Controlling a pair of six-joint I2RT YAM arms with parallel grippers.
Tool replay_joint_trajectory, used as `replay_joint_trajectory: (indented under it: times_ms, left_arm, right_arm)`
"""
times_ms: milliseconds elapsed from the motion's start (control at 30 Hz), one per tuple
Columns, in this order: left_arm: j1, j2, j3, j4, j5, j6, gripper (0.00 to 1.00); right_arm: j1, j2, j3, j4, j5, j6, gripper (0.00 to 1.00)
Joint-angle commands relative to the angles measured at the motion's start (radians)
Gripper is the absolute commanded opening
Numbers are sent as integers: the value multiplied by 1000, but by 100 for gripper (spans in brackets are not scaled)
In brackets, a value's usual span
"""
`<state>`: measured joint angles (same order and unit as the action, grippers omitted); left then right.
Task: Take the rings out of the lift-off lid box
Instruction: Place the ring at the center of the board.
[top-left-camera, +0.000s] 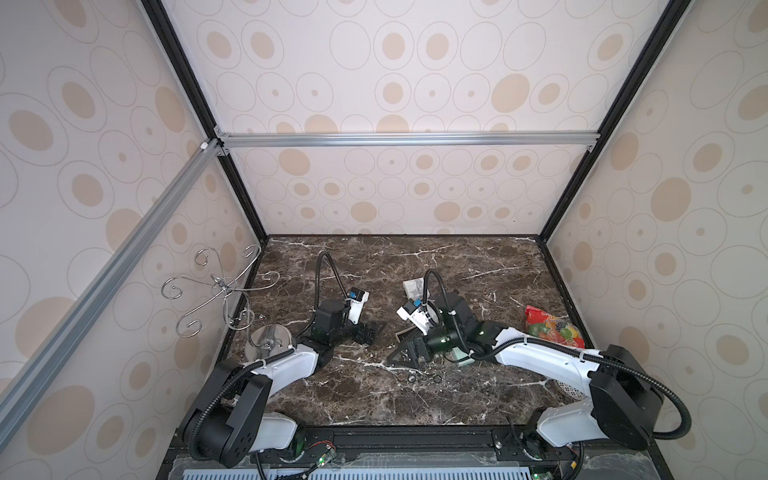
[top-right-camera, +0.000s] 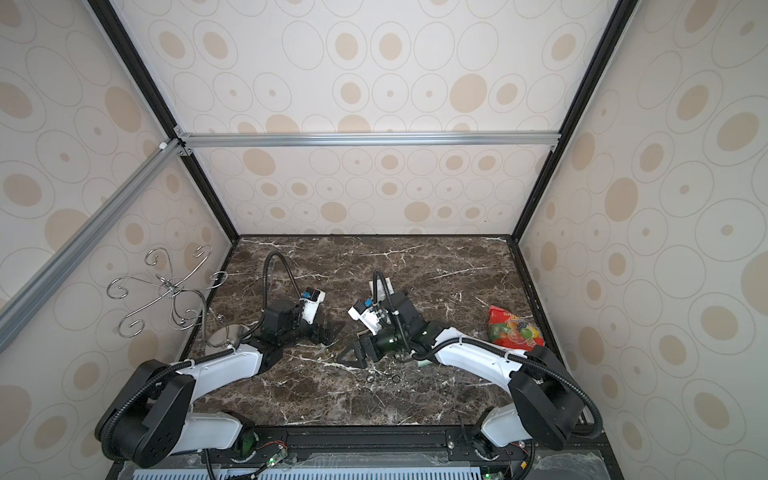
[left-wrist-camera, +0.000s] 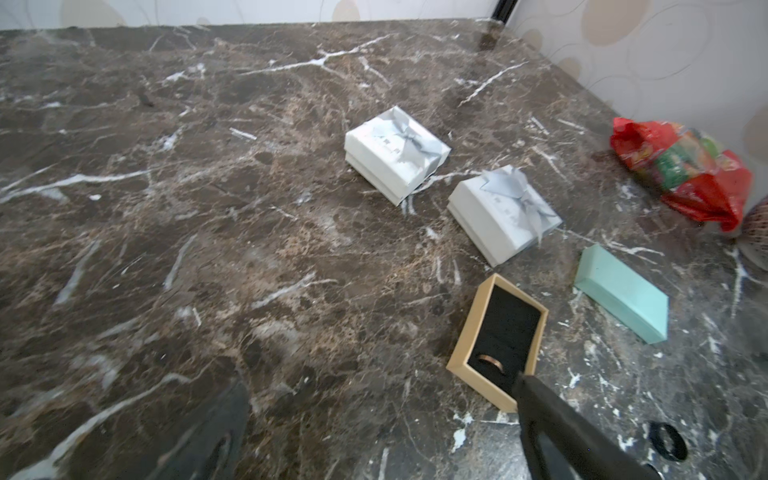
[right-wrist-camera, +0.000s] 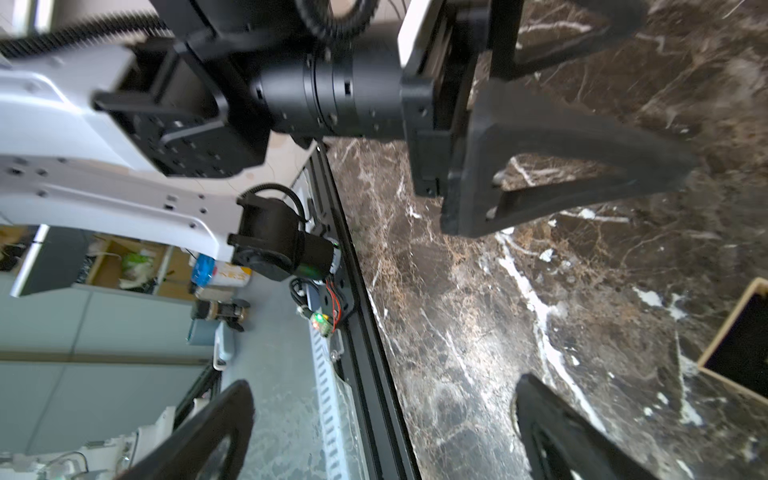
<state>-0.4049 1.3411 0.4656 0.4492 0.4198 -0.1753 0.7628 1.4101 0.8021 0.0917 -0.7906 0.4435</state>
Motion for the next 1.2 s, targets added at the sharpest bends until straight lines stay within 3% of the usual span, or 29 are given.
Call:
replay_joint_trajectory:
  times_ms: [0, 200, 333, 833, 1033, 1167]
  left_arm:
    - [-3, -25, -32, 124, 133, -19, 99]
    - [-16, -4, -71, 313, 363, -72, 98]
    - [-51, 50, -52, 334, 444, -70, 99]
    - [-77, 118, -38, 462, 474, -120, 97]
    - [-79, 147, -36, 517, 505, -157, 78]
    - [-80, 146, -36, 516, 509, -160, 56]
  right_arm:
    - [-47, -12, -50, 174, -91, 132, 100]
    - [-72, 23, -36, 238, -103, 179, 100]
    - [-76, 51, -19, 259, -102, 184, 100]
    - [-77, 79, -18, 352, -139, 238, 100]
    - [-77, 85, -25, 385, -141, 257, 100]
    - [-79, 86, -27, 388, -142, 261, 99]
